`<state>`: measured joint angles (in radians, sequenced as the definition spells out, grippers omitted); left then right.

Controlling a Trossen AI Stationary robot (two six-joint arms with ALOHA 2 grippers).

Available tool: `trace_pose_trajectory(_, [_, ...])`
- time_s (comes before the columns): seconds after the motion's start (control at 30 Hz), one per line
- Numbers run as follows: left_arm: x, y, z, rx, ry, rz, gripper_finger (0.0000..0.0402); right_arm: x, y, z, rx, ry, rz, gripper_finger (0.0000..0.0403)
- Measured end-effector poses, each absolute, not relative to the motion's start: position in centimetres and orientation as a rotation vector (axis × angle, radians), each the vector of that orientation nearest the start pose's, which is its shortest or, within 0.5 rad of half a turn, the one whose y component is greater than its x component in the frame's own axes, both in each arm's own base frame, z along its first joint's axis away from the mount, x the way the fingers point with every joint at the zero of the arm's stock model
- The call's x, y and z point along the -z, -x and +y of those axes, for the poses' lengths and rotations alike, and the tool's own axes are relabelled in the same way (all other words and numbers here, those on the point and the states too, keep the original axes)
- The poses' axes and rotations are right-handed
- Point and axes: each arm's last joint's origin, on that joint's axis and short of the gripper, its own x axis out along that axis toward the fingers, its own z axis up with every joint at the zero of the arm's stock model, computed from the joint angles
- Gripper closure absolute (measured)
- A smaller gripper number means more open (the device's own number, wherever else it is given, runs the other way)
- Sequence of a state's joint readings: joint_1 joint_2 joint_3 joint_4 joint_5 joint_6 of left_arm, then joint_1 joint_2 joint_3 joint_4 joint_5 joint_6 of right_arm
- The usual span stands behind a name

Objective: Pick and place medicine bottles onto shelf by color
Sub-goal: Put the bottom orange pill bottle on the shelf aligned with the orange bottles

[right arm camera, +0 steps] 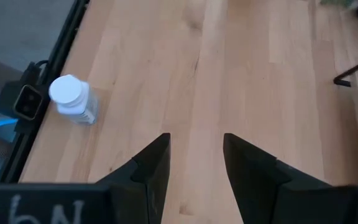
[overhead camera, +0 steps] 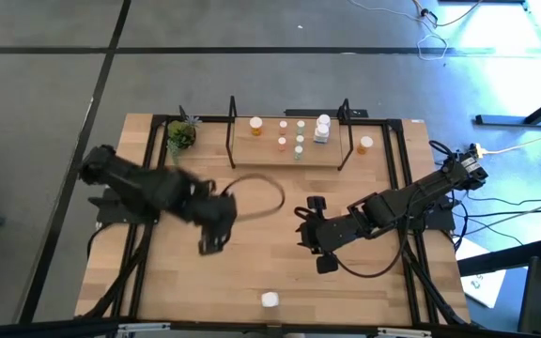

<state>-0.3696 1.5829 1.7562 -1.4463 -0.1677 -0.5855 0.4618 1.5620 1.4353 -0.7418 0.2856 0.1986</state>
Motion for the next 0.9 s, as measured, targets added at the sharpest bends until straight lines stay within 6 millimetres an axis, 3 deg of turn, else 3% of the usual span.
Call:
trace_pose_trajectory(0.17, [-39.1, -27.7, -4.4, -0.2, 0.151, 1.193, 0.0216, -32.4, -29.9, 13.5, 0.052, 0.175, 0.789, 0.0251])
trace_pose_trajectory(0.5, [-39.9, -28.1, 7.0, -0.333, 0.154, 1.088, 0.0216, -32.0, -29.7, 12.7, 0.167, 0.134, 0.824, 0.0251])
trace_pose_trajectory(0.7, [-40.2, -28.6, 11.4, -0.352, 0.15, 0.945, 0.0216, -31.9, -29.8, 11.4, 0.314, 0.127, 0.82, 0.0251])
trace_pose_trajectory(0.9, [-37.7, -30.3, 13.8, -0.336, 0.153, 1.007, 0.0216, -31.8, -29.9, 10.0, 0.41, 0.125, 0.83, 0.0251])
